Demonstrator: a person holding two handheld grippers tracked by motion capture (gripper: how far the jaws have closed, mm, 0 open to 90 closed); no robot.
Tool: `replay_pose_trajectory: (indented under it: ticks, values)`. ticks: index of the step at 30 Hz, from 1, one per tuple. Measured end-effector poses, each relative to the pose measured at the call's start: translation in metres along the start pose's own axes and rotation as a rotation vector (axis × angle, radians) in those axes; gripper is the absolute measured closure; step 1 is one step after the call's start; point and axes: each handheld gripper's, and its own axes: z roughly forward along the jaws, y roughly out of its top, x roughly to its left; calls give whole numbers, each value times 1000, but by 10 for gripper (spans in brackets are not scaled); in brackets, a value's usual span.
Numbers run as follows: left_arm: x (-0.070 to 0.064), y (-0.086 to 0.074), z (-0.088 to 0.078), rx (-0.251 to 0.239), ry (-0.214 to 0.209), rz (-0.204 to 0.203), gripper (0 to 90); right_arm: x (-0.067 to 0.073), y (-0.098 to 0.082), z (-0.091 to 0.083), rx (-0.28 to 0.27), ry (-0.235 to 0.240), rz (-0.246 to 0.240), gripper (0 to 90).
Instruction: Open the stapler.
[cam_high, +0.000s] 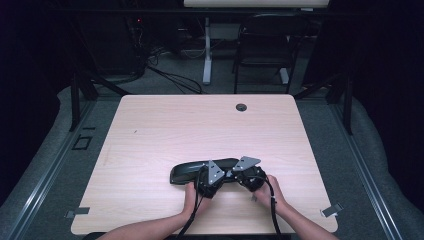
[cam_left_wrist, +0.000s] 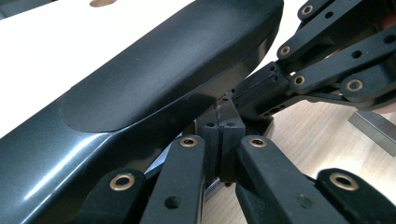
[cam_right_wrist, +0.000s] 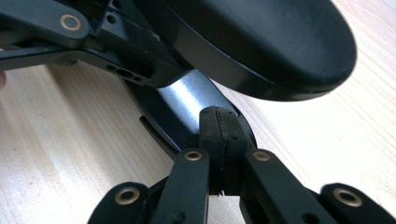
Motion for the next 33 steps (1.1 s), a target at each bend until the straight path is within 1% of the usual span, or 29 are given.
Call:
replay_pose_trajectory:
  ticks: [3,4,6,10,18,20,28,29,33]
  values:
    - [-1,-1,1,-5,9,1,900,-1,-1,0,-4,0,-1,900]
    - [0,-1,1,-8,8,1,900,-1,-2,1,-16,2,7,900]
    - [0,-3,3,-21,12,5,900,-1,-2,1,-17,0,10,900]
    - [0,-3,4,-29,17,-1,900,-1,-2,1,-21,0,8,900]
    - [0,-3,3,-31,15,-4,900,-4,-2,1,-24,13,22,900]
    - [0,-3,3,-37,14,-9,900,-4,-3,2,-28,17,34,900]
    - [0,-3,3,-40,14,-13,900,-4,-3,1,-28,15,32,900]
    - [0,-3,3,-40,14,-13,900,-4,-4,2,-38,17,39,900]
    - [0,-3,3,-42,14,-15,900,-5,-4,1,-33,14,41,900]
